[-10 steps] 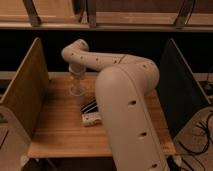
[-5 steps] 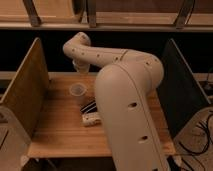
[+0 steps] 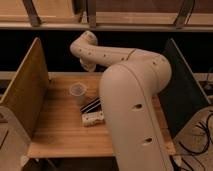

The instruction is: Push the ceramic bowl across the table

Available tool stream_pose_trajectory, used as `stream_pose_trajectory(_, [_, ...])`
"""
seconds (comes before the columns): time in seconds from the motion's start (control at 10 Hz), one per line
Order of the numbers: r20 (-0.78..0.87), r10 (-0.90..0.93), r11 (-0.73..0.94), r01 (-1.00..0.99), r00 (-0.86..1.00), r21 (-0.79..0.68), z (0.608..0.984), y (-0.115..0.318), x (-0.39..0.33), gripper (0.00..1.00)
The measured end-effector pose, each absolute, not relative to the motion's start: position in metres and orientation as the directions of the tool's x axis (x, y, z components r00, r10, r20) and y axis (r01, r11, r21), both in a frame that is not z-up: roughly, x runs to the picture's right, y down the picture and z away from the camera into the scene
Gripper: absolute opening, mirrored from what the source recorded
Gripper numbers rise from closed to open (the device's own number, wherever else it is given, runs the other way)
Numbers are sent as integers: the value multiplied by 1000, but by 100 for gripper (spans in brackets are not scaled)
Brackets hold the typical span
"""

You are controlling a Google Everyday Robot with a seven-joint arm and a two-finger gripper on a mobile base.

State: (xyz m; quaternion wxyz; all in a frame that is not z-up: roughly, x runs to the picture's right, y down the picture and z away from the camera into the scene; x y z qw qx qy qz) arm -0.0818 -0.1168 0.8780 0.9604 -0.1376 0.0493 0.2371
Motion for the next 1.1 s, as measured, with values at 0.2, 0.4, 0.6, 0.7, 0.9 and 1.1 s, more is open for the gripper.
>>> stream_pose_trajectory(0.2, [-158, 440, 852, -467, 884, -236, 880, -118, -80, 0])
stream_pose_trajectory(0.4, [-115, 442, 860, -457, 890, -228, 905, -120, -87, 0])
stream_pose_trajectory(0.6, [-64, 449, 859, -451, 891, -241, 934, -115, -88, 0])
stream_pose_trajectory(0.7, [-42, 458, 855, -453, 888, -253, 945, -111, -90, 0])
stream_pose_trajectory(0.9, [-9, 498, 828, -479, 867, -291, 964, -101, -93, 0])
stream_pose_trajectory(1.1, [2, 546, 790, -514, 838, -334, 980, -87, -89, 0])
